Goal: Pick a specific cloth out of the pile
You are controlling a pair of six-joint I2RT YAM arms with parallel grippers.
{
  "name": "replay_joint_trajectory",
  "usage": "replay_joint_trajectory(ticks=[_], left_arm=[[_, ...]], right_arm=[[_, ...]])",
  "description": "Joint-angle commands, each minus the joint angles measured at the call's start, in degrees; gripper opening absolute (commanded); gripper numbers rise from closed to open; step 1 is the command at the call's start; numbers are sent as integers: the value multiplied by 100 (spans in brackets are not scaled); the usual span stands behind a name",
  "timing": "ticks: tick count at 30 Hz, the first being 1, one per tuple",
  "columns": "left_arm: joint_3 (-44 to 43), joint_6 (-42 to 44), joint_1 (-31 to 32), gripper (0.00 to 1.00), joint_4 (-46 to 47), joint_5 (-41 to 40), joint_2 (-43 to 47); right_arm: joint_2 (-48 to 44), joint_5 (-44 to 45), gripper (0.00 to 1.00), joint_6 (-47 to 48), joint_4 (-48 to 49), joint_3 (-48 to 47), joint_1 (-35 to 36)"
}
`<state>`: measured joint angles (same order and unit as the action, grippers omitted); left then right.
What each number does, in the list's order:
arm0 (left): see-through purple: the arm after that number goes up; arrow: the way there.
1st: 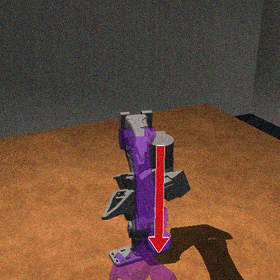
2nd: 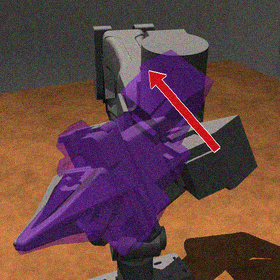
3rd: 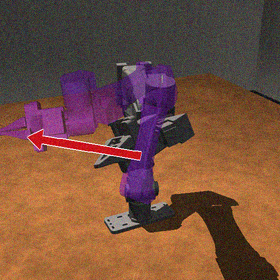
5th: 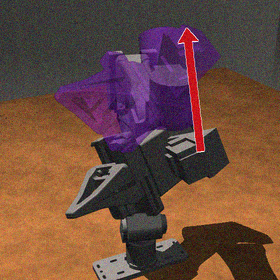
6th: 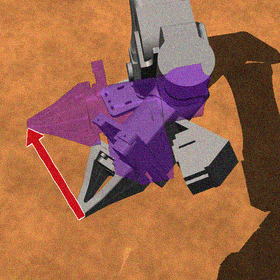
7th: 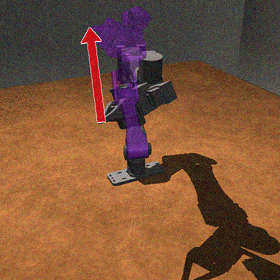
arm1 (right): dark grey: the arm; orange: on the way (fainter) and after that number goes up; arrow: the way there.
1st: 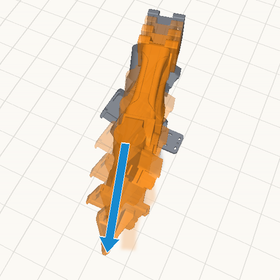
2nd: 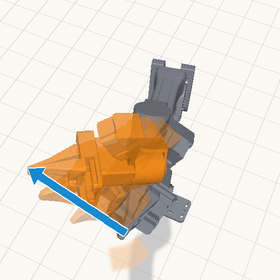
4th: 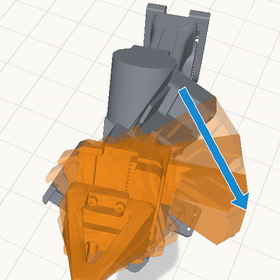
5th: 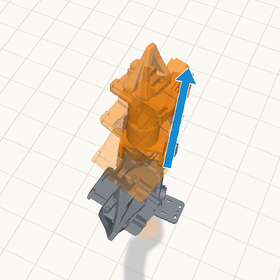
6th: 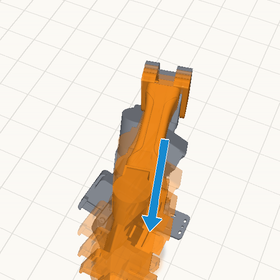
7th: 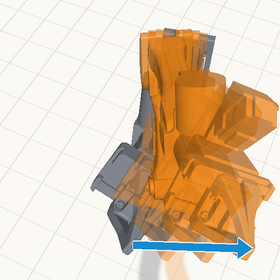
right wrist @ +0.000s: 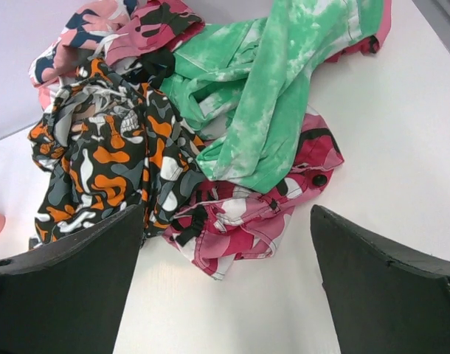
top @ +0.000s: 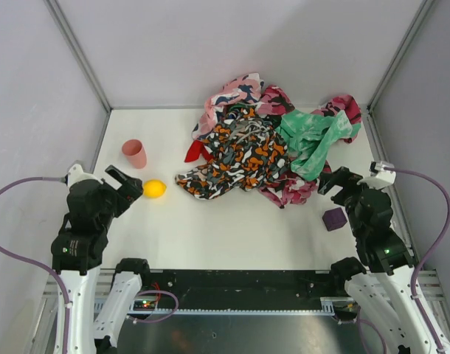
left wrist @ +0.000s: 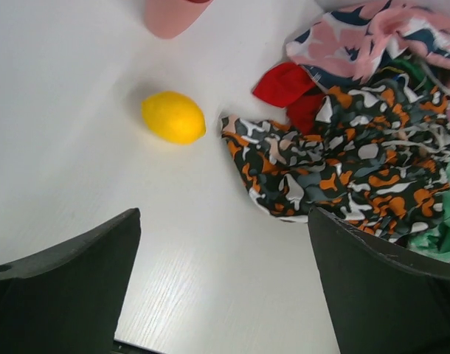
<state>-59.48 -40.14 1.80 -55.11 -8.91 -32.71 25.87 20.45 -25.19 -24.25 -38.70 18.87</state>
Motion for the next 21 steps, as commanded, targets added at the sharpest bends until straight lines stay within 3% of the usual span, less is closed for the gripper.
replay_joint_trajectory(ticks=[1, 4, 9, 12, 14, 21], left_arm=[[-227, 262, -22, 100, -440, -157, 39], [-112, 233, -22, 100, -478, -150, 80], [126, 164, -23, 100, -478, 51, -44], [226, 159, -22, 100, -475, 126, -117], [330, 161, -22, 100, -474, 155, -116], [593, 286, -22, 100, -472, 331, -67]], right_arm=[[-63, -348, 99, 436, 490, -20, -24], [-51, -956, 99, 789, 703, -17, -24], [240, -3130, 99, 1620, 1354, -31, -17], [811, -3678, 99, 2388, 1807, -95, 240], [1385, -3508, 99, 3077, 1855, -296, 607], [4472, -982, 99, 6651, 1258, -1566, 2796]])
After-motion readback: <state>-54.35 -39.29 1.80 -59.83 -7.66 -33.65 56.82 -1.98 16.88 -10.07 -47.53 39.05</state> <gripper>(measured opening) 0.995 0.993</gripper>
